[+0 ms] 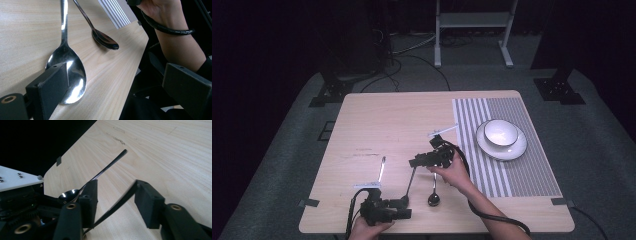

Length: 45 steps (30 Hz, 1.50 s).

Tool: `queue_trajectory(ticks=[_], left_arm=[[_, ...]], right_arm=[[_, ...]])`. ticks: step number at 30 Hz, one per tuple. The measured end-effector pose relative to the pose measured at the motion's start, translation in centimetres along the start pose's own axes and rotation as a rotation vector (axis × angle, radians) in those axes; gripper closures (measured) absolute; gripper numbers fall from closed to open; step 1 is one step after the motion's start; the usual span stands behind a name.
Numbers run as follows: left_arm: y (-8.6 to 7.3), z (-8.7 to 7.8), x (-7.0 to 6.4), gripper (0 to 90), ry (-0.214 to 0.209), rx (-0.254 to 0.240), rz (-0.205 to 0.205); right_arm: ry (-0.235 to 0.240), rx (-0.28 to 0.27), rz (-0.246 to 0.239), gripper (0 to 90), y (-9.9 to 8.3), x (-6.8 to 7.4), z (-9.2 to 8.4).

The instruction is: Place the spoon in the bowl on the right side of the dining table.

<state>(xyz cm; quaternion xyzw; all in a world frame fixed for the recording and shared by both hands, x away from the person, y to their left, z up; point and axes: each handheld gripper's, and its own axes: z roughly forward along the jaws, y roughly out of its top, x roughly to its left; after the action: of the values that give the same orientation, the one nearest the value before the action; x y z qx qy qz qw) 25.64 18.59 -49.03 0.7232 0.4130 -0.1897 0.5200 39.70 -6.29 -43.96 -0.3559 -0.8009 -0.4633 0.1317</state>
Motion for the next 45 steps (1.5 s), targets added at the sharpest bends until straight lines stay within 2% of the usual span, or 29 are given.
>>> queue_trajectory(ticks=[4,5,6,9,10,13,14,17,19,21,31,32,37,40,42,45], left_arm=[[0.0,0.0,0.0,5.1,0.0,0.0,0.001],[0.0,0.0,0.0,5.1,0.0,0.0,0.001],[0.0,0.0,0.0,5.1,0.0,0.002,0.002],[0.0,0.0,0.0,5.1,-0.001,0.001,0.002],[0.0,0.0,0.0,5.2,0.0,0.001,0.006],[-0.1,0.0,0.0,5.1,0.004,-0.004,0.01],[-0.1,0.0,-0.1,5.1,0.006,-0.006,0.012],[0.0,0.0,-0.1,5.0,0.01,-0.006,0.012],[0.0,-0.3,-0.1,5.0,0.014,-0.016,0.018],[0.0,-0.4,-0.2,5.0,0.012,-0.021,0.027],[0.1,-0.7,-0.9,5.0,-0.014,-0.044,0.054],[0.1,-0.8,-1.0,5.0,-0.02,-0.049,0.057],[0.2,-1.0,-1.0,5.0,-0.022,-0.061,0.06],[0.2,-1.1,-1.1,5.0,-0.025,-0.069,0.061],[0.2,-1.1,-1.1,4.9,-0.025,-0.068,0.062],[0.1,-1.0,-1.2,4.9,-0.028,-0.068,0.064]], right_arm=[[0.005,-0.003,0.007,68.3,-0.1,-0.2,0.2],[0.005,-0.003,0.007,68.3,-0.1,-0.2,0.2],[0.02,-0.003,0.017,73.4,-0.2,-0.3,0.2],[0.029,-0.001,0.026,76.9,-0.2,-0.4,0.2],[0.051,-0.002,0.035,80.1,-0.2,-0.5,0.2],[0.079,-0.004,0.057,82.3,-0.3,-0.8,0.1],[0.114,-0.009,0.08,83.8,-0.3,-1.0,0.1],[0.132,-0.011,0.089,84.9,-0.3,-1.1,0.0],[0.176,-0.026,0.111,87.5,-0.2,-1.2,-0.1],[0.197,-0.037,0.119,88.4,-0.1,-1.2,-0.4],[0.202,-0.048,0.128,88.7,0.3,-1.1,-1.3],[0.208,-0.063,0.144,88.7,0.4,-1.3,-1.8],[0.198,-0.09,0.158,88.7,0.7,-1.6,-2.8],[0.19,-0.118,0.176,88.7,0.9,-2.0,-3.9],[0.186,-0.126,0.179,88.6,1.0,-2.1,-4.2],[0.171,-0.153,0.181,88.6,1.2,-2.3,-5.5]])
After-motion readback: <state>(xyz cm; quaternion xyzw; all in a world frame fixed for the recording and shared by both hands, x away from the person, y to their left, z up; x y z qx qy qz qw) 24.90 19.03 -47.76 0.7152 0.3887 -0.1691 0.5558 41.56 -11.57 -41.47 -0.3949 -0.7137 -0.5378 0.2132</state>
